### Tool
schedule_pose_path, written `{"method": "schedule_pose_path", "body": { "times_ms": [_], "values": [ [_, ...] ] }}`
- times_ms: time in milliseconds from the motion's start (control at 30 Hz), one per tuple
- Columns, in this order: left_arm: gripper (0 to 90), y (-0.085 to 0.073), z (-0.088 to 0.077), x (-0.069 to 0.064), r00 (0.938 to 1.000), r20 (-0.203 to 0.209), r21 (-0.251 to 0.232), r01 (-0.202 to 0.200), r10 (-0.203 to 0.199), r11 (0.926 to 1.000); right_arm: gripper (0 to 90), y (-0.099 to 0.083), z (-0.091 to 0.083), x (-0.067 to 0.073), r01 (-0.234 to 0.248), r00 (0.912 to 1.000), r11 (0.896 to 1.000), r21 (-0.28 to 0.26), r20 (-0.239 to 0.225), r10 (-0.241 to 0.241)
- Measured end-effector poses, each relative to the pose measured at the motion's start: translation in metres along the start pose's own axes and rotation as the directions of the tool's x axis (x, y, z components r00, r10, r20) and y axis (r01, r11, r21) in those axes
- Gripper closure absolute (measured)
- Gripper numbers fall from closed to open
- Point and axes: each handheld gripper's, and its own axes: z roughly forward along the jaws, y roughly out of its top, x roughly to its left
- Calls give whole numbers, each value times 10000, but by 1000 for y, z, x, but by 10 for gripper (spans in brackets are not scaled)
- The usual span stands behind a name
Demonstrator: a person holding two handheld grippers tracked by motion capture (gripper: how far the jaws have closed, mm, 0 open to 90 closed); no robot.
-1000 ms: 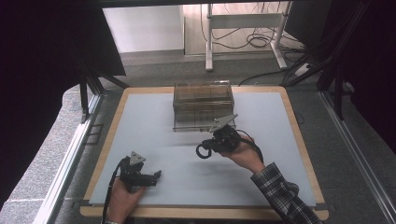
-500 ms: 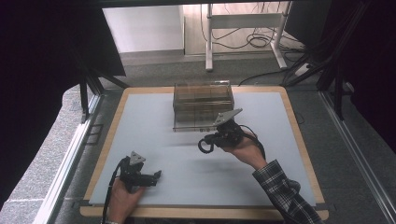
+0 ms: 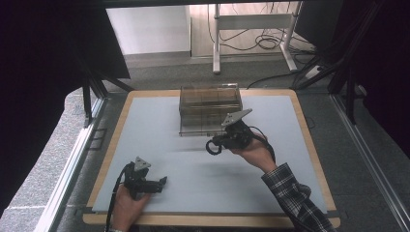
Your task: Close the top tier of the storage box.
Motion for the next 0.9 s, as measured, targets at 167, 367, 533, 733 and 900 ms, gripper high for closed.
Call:
{"method": "schedule_pose_path", "body": {
  "times_ms": [167,367,533,733,900],
  "values": [
    [0,0,0,0,10000,1,-1,3,-3,10000,833,3,0,-3,-37,9999,10000,-42,119,38],
    [0,0,0,0,10000,0,0,1,-1,10000,833,5,3,-6,-45,9998,9999,-124,204,48],
    [0,0,0,0,10000,2,-1,3,-3,10000,833,7,2,-9,-91,9995,9997,-227,307,98],
    [0,0,0,0,10000,1,0,1,-1,10000,833,10,2,-13,-154,9987,9995,-284,471,167],
    [0,0,0,0,10000,4,2,-1,1,10000,832,13,4,-17,-230,9978,9991,-353,606,251]
  ]
}}
